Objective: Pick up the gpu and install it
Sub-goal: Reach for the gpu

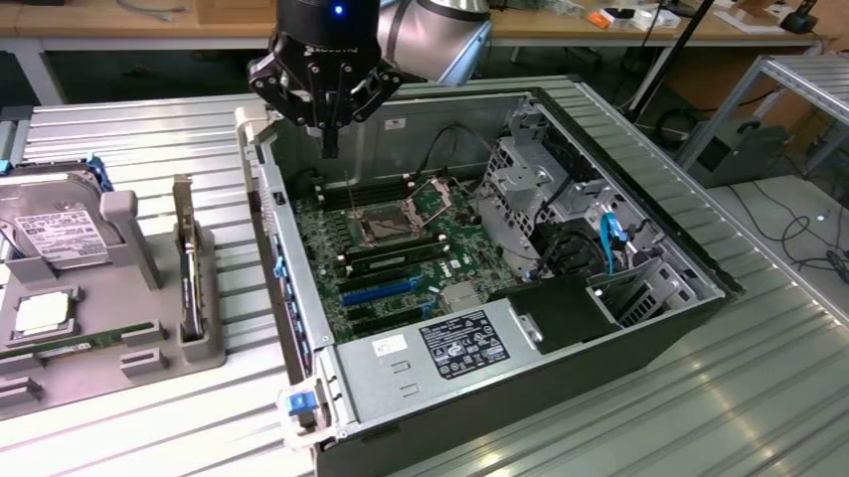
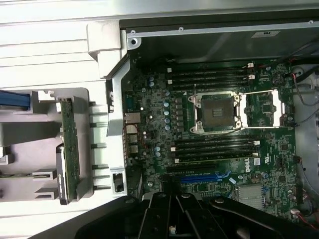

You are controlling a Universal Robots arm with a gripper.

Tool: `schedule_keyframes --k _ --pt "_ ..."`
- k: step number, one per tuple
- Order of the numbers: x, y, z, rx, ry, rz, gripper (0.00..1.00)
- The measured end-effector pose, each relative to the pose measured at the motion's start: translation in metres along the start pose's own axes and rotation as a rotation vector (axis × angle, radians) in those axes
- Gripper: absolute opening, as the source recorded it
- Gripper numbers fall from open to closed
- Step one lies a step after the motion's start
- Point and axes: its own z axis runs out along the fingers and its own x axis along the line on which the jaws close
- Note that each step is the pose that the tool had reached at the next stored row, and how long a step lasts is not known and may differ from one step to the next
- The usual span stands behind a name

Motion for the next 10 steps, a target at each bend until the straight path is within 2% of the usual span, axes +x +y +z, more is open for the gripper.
schedule_keyframes --k 3,10 --pt "0.007 -0.0005 -0.0002 0.0 0.0 0.0 0.11" --pt "0.016 -0.0012 -0.0004 0.0 0.0 0.0 0.11"
